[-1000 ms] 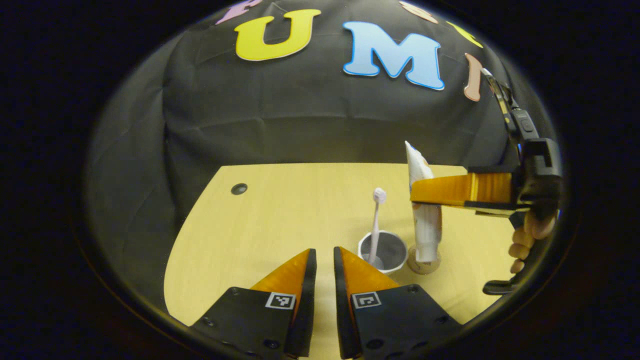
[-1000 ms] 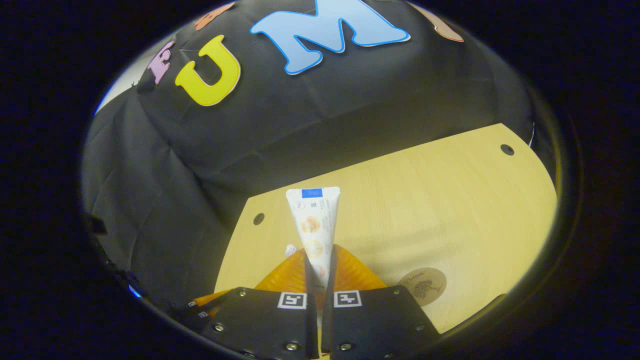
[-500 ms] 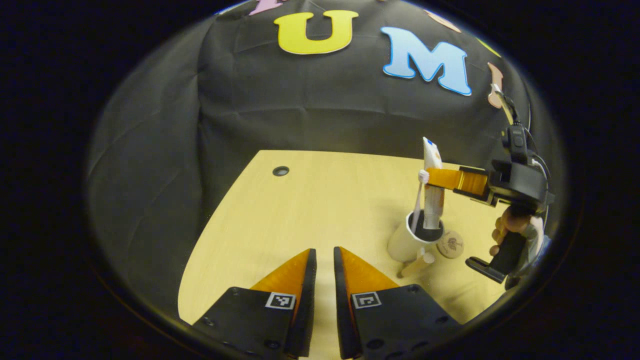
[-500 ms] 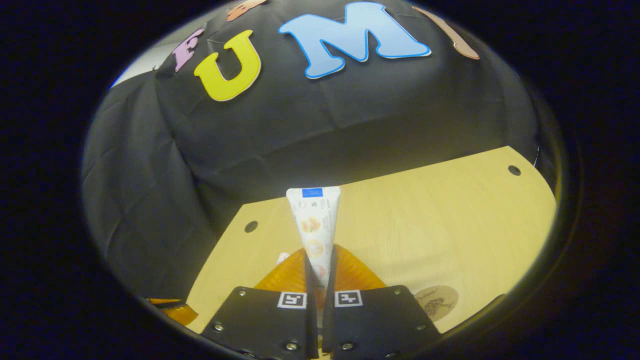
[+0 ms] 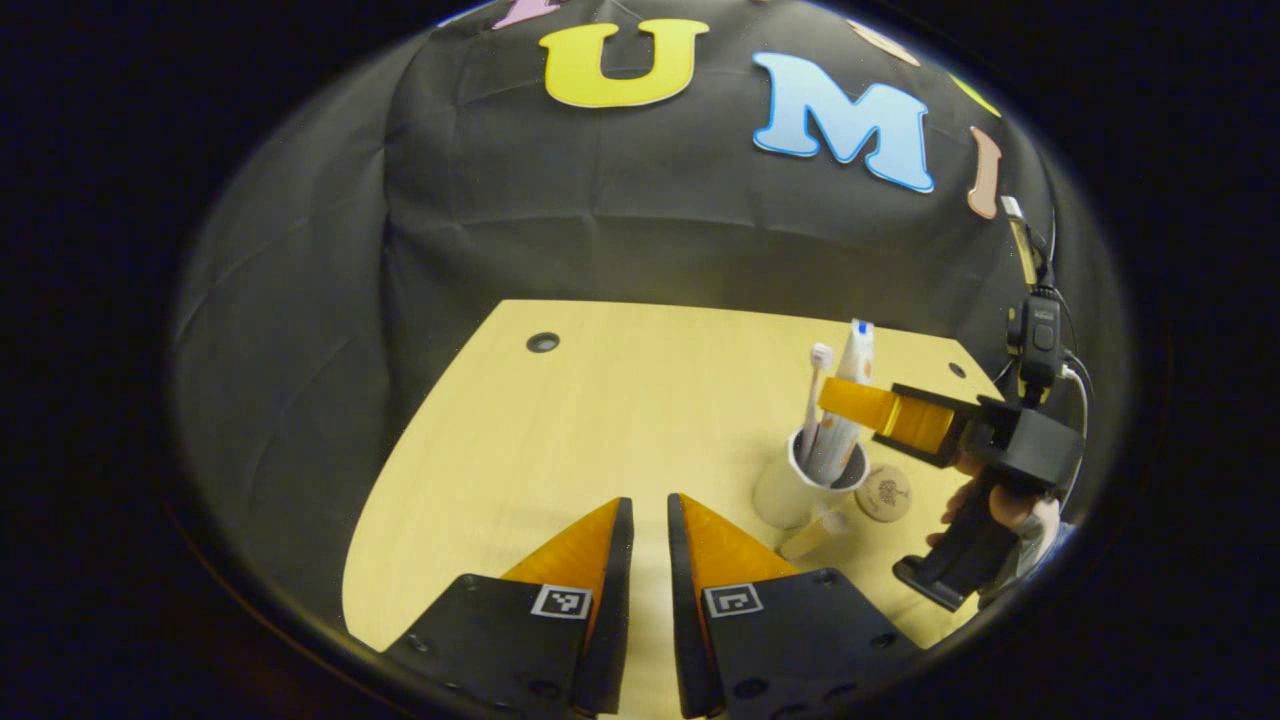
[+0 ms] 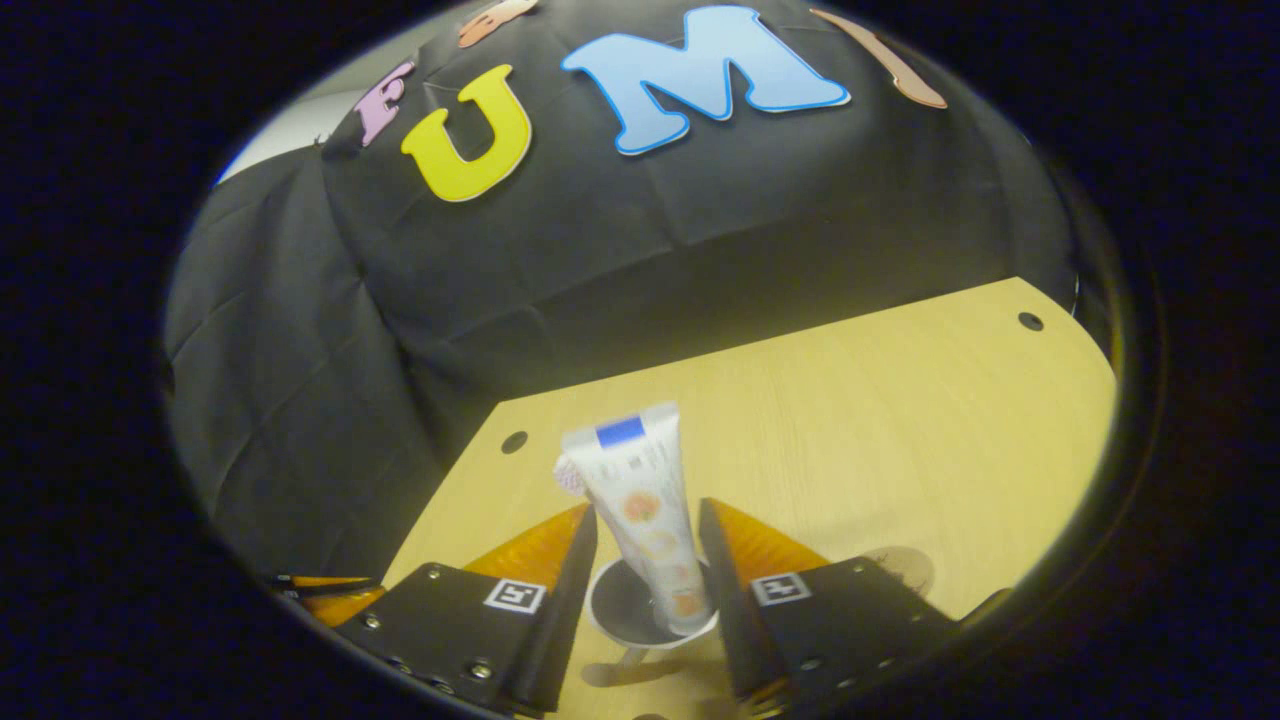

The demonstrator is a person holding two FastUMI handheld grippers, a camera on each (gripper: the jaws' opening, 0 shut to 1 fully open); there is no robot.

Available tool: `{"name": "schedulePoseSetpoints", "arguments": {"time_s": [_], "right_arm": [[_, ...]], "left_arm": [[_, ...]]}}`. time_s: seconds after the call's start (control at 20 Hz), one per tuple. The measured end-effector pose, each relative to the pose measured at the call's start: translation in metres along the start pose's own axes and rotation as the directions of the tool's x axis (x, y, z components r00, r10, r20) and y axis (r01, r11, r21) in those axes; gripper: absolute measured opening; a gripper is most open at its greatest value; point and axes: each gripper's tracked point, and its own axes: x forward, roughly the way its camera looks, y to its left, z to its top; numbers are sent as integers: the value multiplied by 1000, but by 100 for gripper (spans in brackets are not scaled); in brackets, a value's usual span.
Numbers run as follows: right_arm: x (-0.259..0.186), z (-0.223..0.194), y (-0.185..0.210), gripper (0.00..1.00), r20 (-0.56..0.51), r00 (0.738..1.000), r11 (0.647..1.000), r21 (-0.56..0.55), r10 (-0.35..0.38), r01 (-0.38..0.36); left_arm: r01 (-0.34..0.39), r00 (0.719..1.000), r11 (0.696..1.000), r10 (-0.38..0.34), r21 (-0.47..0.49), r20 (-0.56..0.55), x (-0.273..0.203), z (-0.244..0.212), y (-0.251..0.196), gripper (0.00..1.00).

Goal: Put the toothbrush and toothpaste on the desktop into the cup, then pick up the cup and place it on the coaster on the desktop.

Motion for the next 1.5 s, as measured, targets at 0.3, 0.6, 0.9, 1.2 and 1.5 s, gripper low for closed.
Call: {"name": "schedulePoseSetpoints", "arguments": {"time_s": [0.3,0.6,0.9,1.2,1.5], "right_arm": [[-33,43,-9,70,88,996,998,65,13,-19],[-68,71,-69,69,143,986,990,120,-85,68],[-99,63,-130,69,143,970,964,206,-198,166],[-124,56,-183,69,143,942,919,307,-303,249],[-148,40,-221,69,117,918,875,370,-379,314]], "left_arm": [[82,997,996,-81,26,-16,12,7,-45,27],[194,977,980,-190,36,-93,33,1,-107,22],[243,954,962,-213,122,-213,48,-12,-133,59],[228,926,963,-168,144,-339,69,-37,-131,60],[226,881,963,-137,148,-453,100,-65,-134,65]]}}
